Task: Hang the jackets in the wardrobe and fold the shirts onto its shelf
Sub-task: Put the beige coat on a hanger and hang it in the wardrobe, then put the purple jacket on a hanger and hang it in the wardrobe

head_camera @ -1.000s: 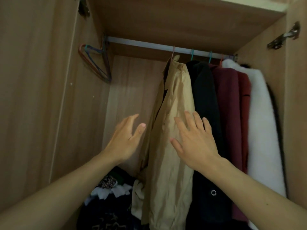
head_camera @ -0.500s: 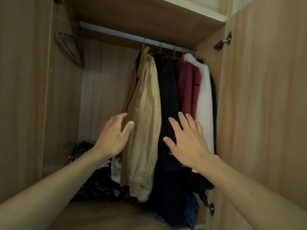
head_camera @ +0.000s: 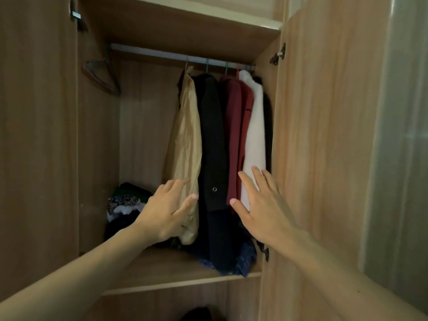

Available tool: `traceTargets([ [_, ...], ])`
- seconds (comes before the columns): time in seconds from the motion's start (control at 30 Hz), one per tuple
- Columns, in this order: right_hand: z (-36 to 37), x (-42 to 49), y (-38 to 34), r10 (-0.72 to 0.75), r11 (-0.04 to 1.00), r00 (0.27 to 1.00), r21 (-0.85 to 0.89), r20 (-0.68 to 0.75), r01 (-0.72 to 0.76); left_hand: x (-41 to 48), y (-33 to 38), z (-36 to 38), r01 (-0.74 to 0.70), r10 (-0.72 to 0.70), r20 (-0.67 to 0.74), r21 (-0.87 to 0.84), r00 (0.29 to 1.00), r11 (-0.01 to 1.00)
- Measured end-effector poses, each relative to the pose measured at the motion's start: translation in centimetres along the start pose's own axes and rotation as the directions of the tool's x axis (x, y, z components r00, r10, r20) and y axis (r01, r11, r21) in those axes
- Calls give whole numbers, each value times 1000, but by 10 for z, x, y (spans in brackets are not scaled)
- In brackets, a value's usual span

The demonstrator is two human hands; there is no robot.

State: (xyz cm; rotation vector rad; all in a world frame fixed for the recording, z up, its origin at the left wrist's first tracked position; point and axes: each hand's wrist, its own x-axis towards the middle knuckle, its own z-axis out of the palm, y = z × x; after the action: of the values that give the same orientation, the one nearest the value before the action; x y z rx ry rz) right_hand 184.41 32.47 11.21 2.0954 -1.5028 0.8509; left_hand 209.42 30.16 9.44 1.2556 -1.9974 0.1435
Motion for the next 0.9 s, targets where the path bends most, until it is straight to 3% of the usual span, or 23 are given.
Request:
traceTargets([
  [0.17,-18,-39,9,28,999,999,-34,45,-27,-22,36,5,-32,33,48,-6,998,999],
  [0.33,-44,-81,16,53,996,994,70,97,-60,-32,64,12,-101,109,102,-75,989,992],
  [0.57,-63,-151,21,194,971,970,-168,149,-169,-50,98,39,-238,268,134,-205,954,949],
  [0.9,-121,-306,26,620,750,765,-414,173,-515,-109,181,140,-378,553,254,-507,794,775],
])
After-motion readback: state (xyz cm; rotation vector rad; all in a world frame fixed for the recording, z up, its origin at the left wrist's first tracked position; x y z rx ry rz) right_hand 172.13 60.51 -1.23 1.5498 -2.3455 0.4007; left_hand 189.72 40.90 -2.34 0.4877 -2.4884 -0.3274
